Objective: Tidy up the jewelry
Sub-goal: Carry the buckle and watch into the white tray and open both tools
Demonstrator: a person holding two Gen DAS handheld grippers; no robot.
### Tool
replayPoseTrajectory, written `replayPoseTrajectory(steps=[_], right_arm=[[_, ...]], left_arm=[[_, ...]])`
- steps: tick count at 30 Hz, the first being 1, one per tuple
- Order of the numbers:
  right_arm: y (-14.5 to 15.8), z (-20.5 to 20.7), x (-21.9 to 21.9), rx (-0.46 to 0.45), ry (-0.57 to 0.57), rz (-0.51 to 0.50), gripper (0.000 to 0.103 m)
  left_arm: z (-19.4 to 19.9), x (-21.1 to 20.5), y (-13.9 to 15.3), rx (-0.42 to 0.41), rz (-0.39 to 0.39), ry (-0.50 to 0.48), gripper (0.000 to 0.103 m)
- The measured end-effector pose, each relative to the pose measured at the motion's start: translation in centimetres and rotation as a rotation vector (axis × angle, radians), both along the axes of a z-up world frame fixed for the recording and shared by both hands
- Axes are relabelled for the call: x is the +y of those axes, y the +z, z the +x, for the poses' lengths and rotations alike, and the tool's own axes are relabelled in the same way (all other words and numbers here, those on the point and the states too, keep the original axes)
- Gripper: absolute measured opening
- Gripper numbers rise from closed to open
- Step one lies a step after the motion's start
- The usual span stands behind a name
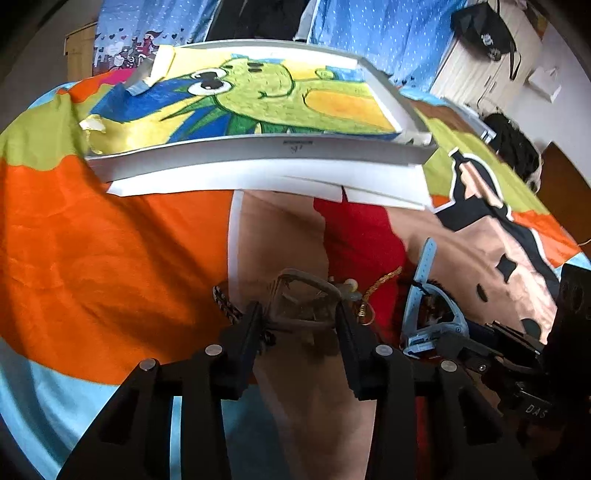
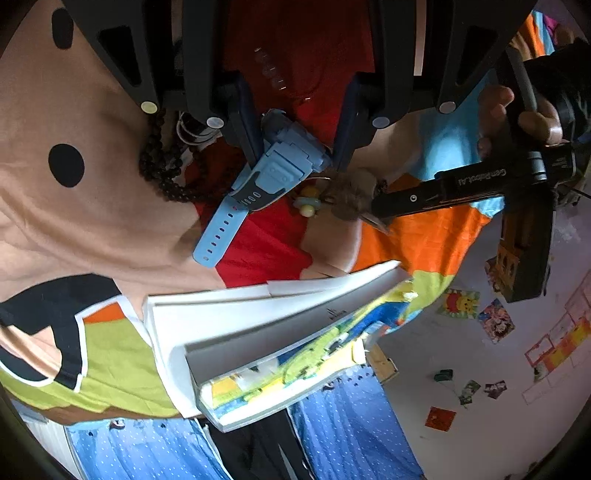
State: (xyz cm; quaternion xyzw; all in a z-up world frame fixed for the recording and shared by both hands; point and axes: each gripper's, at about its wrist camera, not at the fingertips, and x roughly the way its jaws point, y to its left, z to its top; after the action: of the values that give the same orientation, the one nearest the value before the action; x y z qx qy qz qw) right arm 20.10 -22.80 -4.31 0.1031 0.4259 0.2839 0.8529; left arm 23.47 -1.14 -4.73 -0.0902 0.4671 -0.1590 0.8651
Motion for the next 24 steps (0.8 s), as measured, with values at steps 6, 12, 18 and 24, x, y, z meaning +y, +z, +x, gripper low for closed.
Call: replayPoseTrajectory(steps=[6,12,18,24], right_arm=[[3.4,-1.5,-0.3,-0.051,0.015,0.072,0.036],[5.6,-1.6,0.1,-0.093,0.036,0.071,0.036],[7.2,0.1,0.3,-0.119,0.051,0.089,0.036],[9.3,4.4,0.8,-0.156,0.061,0.117,0.036]], left_arm=[[-1.9,0.6,2.7,-0.055,-0.031,-0.012,0.034],[-2.5,1.0,4.8,-0.067,-0.091,-0.015,0.033],[-0.9,2.1,7.2,-0.062,-0.160,-0.002,0.033],[2.3,3.3,9.7,-0.081,-0.177,0.010,0.033]])
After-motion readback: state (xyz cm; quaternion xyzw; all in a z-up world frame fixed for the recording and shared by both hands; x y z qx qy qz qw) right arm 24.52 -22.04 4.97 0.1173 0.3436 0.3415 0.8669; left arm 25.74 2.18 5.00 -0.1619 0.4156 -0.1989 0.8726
